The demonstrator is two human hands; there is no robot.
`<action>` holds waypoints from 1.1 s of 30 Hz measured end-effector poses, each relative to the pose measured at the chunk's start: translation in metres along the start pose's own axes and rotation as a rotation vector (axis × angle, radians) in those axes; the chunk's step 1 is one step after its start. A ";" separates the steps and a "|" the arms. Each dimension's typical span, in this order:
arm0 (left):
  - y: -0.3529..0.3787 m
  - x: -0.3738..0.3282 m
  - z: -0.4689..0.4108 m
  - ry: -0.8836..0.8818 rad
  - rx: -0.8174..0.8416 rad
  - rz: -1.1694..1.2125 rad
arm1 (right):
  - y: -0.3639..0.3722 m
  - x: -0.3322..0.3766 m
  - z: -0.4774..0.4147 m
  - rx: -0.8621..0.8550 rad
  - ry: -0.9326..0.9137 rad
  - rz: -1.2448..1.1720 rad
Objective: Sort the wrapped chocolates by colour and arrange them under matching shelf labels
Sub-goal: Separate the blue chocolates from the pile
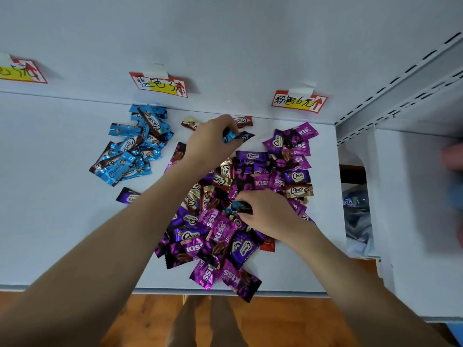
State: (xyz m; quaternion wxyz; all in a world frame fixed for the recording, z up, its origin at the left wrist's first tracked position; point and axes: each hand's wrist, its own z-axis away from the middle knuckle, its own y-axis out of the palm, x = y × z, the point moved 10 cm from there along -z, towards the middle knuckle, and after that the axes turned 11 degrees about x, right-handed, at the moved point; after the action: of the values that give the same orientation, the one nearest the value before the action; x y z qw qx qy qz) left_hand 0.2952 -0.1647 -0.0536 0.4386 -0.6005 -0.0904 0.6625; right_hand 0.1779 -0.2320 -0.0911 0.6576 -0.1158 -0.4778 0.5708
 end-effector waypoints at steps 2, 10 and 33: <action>-0.010 0.003 0.014 0.014 -0.067 0.125 | 0.001 -0.004 -0.001 -0.050 0.055 0.041; -0.017 0.042 0.070 -0.110 -0.109 0.301 | 0.005 -0.012 -0.002 -0.105 0.229 0.037; -0.010 0.071 0.122 -0.222 -0.033 0.606 | -0.024 -0.032 0.043 -0.399 0.298 -0.959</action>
State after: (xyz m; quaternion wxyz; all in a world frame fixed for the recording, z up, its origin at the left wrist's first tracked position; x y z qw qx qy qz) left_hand 0.2010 -0.0601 -0.0660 0.1990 -0.5311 0.0344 0.8229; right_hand 0.1645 -0.2839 -0.0680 0.8704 -0.0871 -0.4777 0.0820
